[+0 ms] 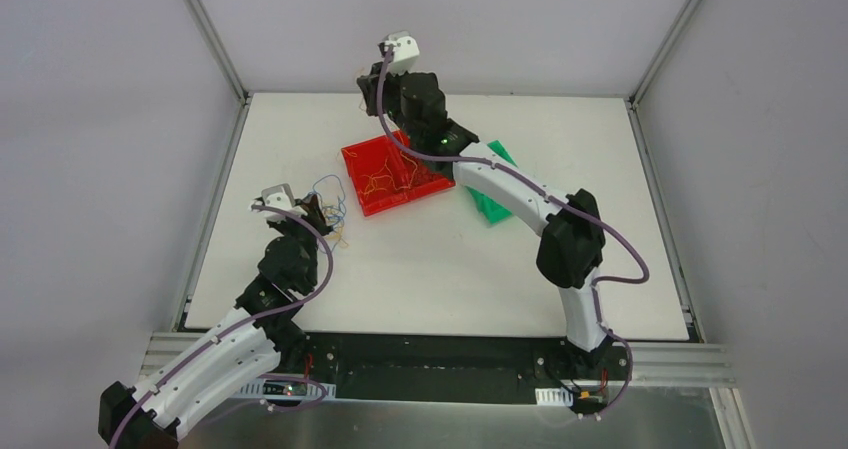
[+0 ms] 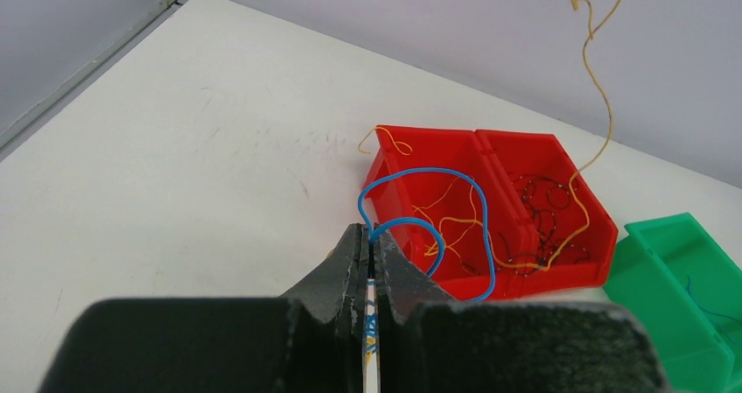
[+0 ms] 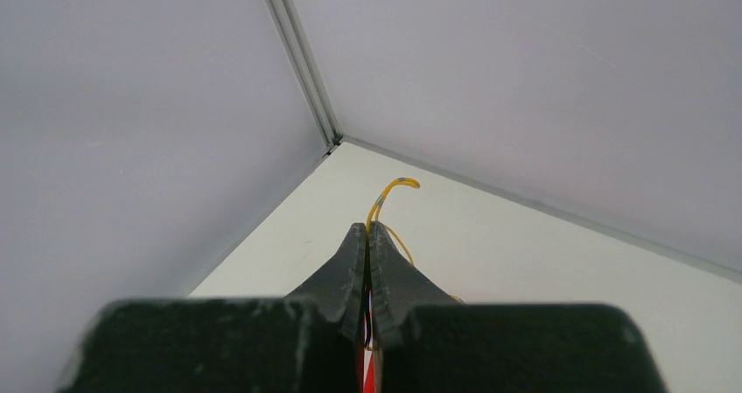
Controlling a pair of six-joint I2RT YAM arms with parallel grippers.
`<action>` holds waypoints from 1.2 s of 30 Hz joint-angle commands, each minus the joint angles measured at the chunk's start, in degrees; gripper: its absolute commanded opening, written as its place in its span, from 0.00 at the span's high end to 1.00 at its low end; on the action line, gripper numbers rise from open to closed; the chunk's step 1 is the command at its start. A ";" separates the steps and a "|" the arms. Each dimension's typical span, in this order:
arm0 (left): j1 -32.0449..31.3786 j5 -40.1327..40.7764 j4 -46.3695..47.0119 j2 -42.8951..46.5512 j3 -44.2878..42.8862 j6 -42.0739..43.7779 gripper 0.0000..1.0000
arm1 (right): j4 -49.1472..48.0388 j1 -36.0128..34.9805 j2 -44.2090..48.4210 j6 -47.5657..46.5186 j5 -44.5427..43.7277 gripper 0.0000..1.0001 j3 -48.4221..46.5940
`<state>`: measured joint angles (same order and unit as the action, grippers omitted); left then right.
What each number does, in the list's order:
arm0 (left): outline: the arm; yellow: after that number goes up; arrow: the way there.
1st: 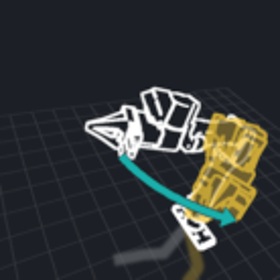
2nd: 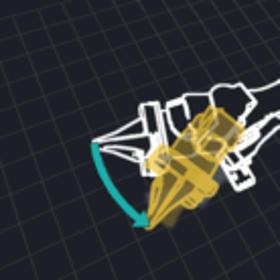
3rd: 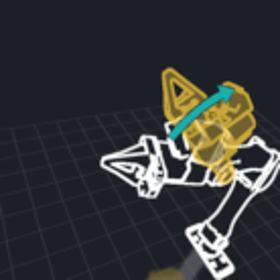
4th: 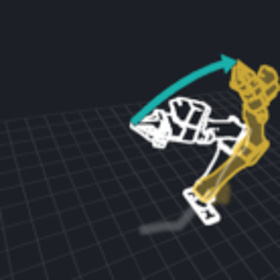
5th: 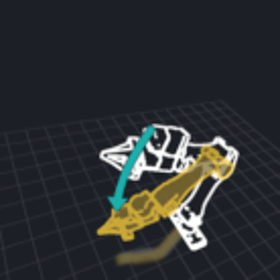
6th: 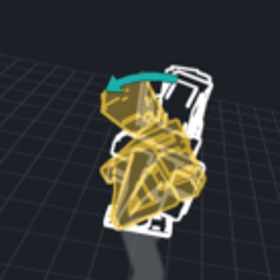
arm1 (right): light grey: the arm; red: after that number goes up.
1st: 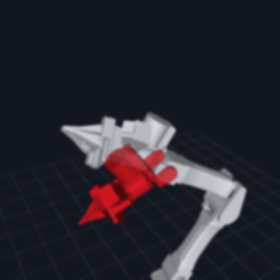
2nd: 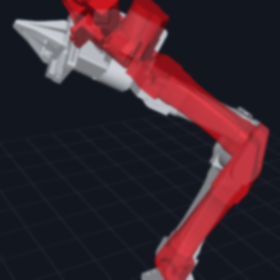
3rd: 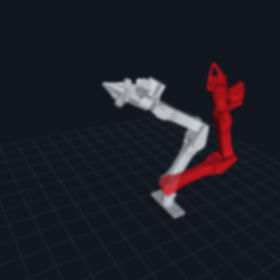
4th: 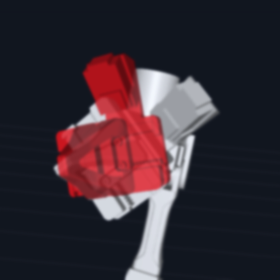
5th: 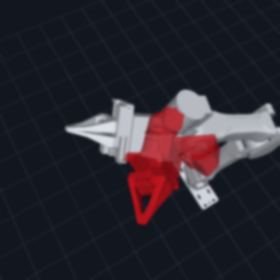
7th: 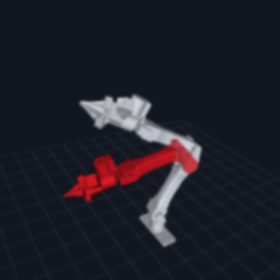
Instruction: Untangle the cables
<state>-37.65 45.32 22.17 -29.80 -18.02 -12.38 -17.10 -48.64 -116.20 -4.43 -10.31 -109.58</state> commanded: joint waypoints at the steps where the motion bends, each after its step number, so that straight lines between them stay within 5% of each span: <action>1: -0.06 0.24 3.42 -0.74 0.28 0.60 1.00 | -2.45 -0.37 -1.68 -3.12 -3.19 1.00 -8.35; 9: -0.06 -0.14 3.49 -0.80 0.27 0.66 1.00 | -4.05 -0.83 -3.23 1.68 0.59 1.00 -7.64; 16: -0.06 0.20 3.56 -0.59 0.46 0.69 1.00 | -2.78 -1.60 -2.93 8.98 14.73 1.00 -4.25; 21: -0.06 0.63 3.66 -0.43 0.65 0.94 1.00 | -7.85 -1.83 -1.76 13.67 16.44 1.00 3.66; 29: -0.06 0.88 3.77 -0.26 0.71 1.04 1.00 | -6.05 -1.83 1.32 14.64 13.77 1.00 14.61; 36: -0.06 0.56 3.93 -0.66 0.62 0.95 1.00 | -3.42 -1.15 6.01 12.79 -3.36 1.00 24.13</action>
<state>-37.65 45.50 23.35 -30.65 -17.82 -12.32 -19.68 -50.50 -116.75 8.99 -2.15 -87.11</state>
